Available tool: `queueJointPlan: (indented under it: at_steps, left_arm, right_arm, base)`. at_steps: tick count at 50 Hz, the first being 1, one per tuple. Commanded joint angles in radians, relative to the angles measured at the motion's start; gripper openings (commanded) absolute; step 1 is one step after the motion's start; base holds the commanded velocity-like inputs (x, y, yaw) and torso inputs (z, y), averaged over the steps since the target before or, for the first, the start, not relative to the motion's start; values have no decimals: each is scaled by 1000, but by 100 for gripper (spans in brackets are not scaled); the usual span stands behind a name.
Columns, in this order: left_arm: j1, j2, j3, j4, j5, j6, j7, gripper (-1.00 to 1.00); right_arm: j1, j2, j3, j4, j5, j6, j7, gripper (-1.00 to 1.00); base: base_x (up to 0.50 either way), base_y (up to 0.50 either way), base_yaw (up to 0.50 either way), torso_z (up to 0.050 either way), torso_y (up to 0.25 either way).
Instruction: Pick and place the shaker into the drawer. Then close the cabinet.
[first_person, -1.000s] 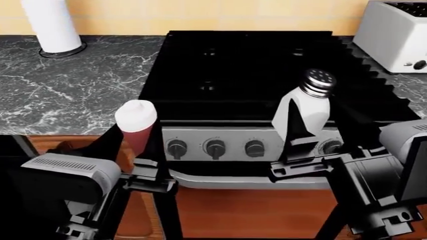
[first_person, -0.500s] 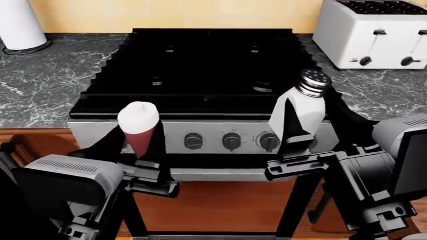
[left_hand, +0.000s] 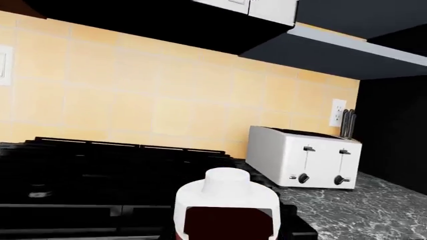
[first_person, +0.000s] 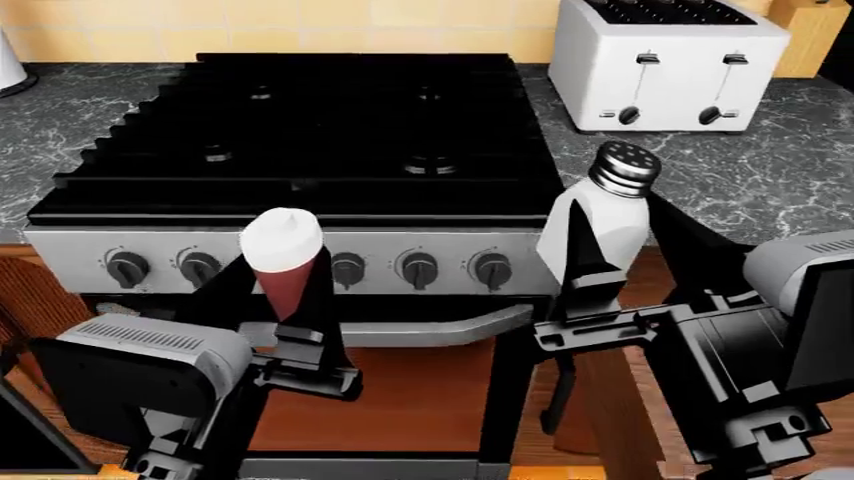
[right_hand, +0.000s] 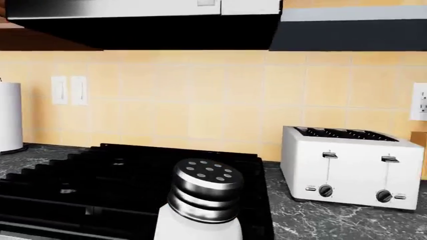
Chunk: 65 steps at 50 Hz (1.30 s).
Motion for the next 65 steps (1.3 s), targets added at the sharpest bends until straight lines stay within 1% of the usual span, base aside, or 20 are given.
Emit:
queueJointPlan:
  at_steps: [1, 44, 65]
  left_arm:
    - [-4, -2, 10, -5, -11, 11, -8, -100]
    - [5, -16, 42, -12, -1, 39, -12, -100]
    - [-5, -22, 44, -11, -10, 47, -24, -100]
  right_arm:
    - [-7, 2, 1, 1, -22, -1, -11, -100]
    - [-41, 9, -21, 5, -59, -31, -28, -100]
    - [-23, 10, -38, 11, -56, -31, -25, -100]
  base:
    - [-83, -500, 0, 0, 0]
    - [-37, -500, 0, 0, 0]
    - [-13, -500, 0, 0, 0]
